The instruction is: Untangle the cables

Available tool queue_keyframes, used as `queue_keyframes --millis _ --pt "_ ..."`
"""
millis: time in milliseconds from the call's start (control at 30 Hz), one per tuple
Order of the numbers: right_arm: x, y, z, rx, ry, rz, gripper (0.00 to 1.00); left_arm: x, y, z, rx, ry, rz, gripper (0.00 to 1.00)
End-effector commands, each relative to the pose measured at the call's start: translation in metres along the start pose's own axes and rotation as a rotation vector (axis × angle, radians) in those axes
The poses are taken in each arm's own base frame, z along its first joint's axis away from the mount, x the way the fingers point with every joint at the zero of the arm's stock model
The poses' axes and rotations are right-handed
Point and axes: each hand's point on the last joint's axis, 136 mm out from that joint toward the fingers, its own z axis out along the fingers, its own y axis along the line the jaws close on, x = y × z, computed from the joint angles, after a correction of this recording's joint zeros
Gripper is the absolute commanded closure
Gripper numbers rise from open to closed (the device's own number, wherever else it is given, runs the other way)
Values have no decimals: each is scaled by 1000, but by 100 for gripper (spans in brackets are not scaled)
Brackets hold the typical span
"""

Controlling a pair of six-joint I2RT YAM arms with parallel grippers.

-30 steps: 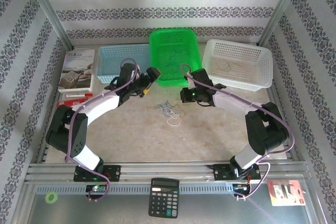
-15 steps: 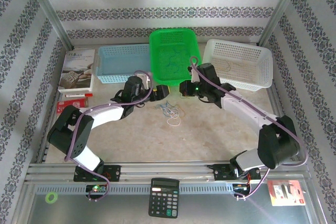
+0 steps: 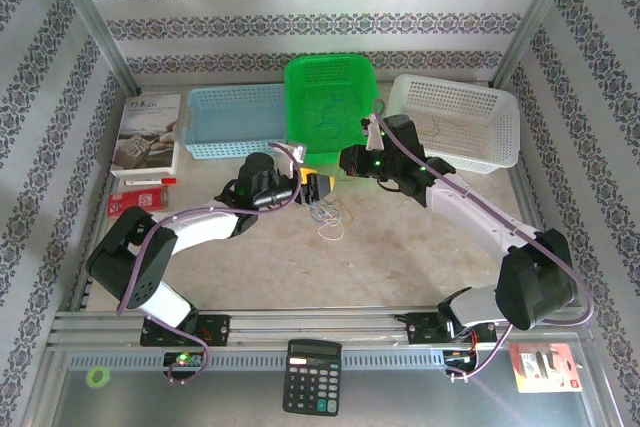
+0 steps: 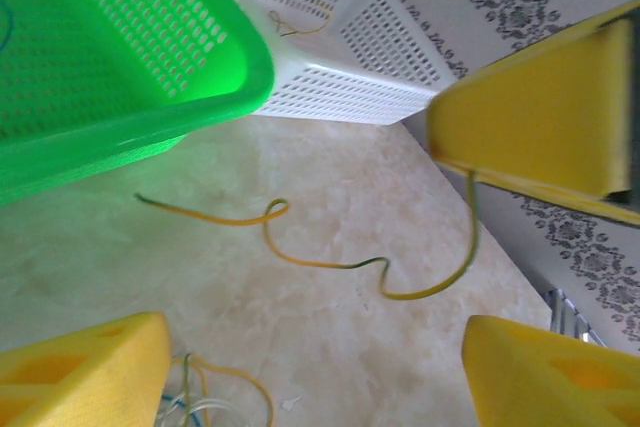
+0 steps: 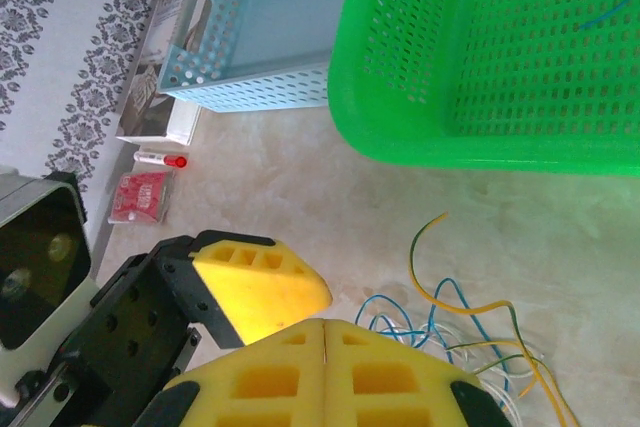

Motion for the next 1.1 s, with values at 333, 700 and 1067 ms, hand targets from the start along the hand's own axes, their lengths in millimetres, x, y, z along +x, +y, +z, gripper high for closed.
queue_keyframes --millis 333,700,1067 --pt "-14 52 -4 -149 -41 21 100 -27 -39 21 179 -82 48 49" --pt "-63 99 -41 -328 -155 69 100 -18 -29 29 183 -84 -1 73" --pt "-126 41 -84 -215 -352 118 100 -12 -28 23 172 -68 -14 72"
